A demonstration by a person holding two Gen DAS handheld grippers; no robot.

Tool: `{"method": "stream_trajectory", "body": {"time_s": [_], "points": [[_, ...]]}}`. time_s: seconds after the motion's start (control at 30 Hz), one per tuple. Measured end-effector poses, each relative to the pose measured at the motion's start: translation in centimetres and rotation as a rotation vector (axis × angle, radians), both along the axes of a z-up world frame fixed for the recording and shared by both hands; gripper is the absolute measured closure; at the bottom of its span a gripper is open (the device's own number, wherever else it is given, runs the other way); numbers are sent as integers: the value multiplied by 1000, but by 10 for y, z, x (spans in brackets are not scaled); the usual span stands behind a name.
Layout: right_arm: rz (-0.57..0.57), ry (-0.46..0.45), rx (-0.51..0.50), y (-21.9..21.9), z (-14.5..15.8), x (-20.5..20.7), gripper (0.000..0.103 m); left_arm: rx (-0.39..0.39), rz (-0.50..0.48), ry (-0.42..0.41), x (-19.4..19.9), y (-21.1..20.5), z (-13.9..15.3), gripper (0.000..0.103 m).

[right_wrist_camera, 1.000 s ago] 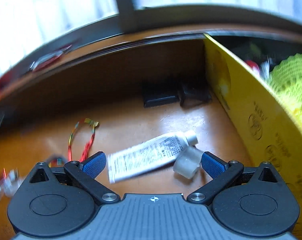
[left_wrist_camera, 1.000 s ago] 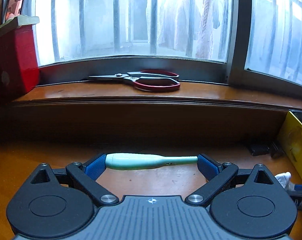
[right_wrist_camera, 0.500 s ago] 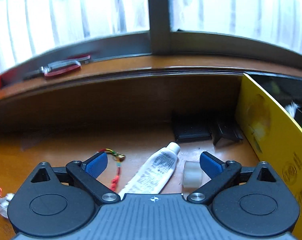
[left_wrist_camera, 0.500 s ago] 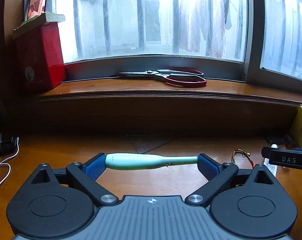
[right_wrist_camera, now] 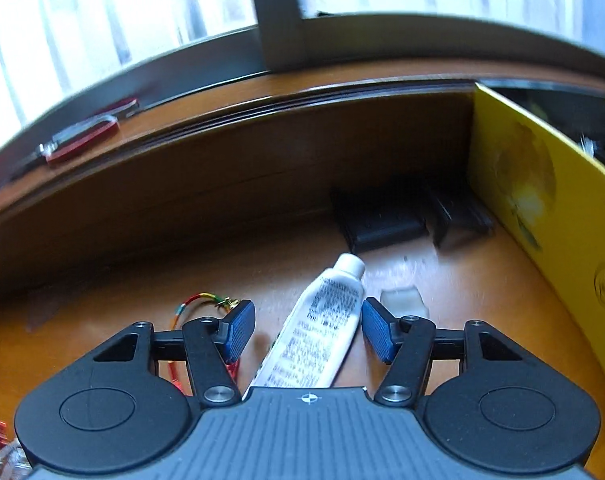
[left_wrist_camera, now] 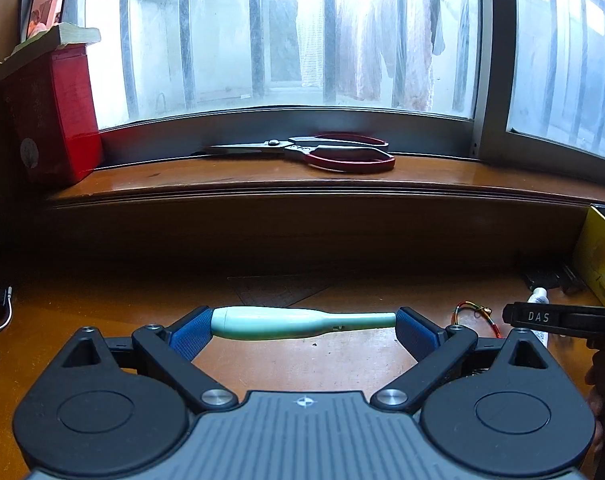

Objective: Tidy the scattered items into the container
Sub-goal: 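Close the right gripper on the white ointment tube and lift it, then carry the tube and green handle into the yellow box and open both grippers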

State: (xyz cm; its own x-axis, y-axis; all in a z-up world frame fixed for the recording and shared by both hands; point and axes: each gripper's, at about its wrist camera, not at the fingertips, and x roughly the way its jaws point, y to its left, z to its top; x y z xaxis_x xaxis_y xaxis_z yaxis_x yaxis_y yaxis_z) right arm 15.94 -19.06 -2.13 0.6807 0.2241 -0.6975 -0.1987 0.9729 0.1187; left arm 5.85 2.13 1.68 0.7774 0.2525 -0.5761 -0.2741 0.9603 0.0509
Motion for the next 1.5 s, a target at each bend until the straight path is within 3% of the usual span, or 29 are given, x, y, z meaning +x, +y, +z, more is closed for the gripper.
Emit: {"method": "stream_trajectory", "body": {"time_s": [0.03, 0.07, 0.17, 0.27, 0.37, 0.57, 0.7, 0.93, 1.17, 1.37, 1.5], "points": [[-5, -16, -20, 3, -1, -1, 50, 2, -7, -1, 2, 1, 0, 5], [-17, -32, -38, 4, -3, -1, 59, 5, -15, -2, 5, 1, -1, 5], [-38, -49, -25, -5, -4, -6, 64, 20, -50, -7, 13, 1, -3, 5], [-53, -39, 1, -11, -3, -7, 66, 27, -95, -8, 18, -2, -6, 5], [-70, -7, 122, -25, 3, -12, 66, 21, -124, -15, 17, -4, -7, 5], [-82, -64, 232, -46, 34, -47, 66, 22, -169, -50, 7, -12, -1, 5], [-57, -121, 232, -57, 52, -74, 66, 28, -207, -66, 0, -22, 6, 5], [-45, -84, 303, -81, 56, -97, 66, 49, -240, -71, -14, -40, 24, 5], [2, -90, 362, -119, 75, -111, 66, 49, -272, -65, -20, -84, 33, 5], [-29, -99, 422, -174, 94, -122, 65, 17, -352, -41, -17, -132, 44, 5], [-68, -101, 511, -215, 102, -127, 65, 46, -417, -62, -16, -170, 51, 5]]}}
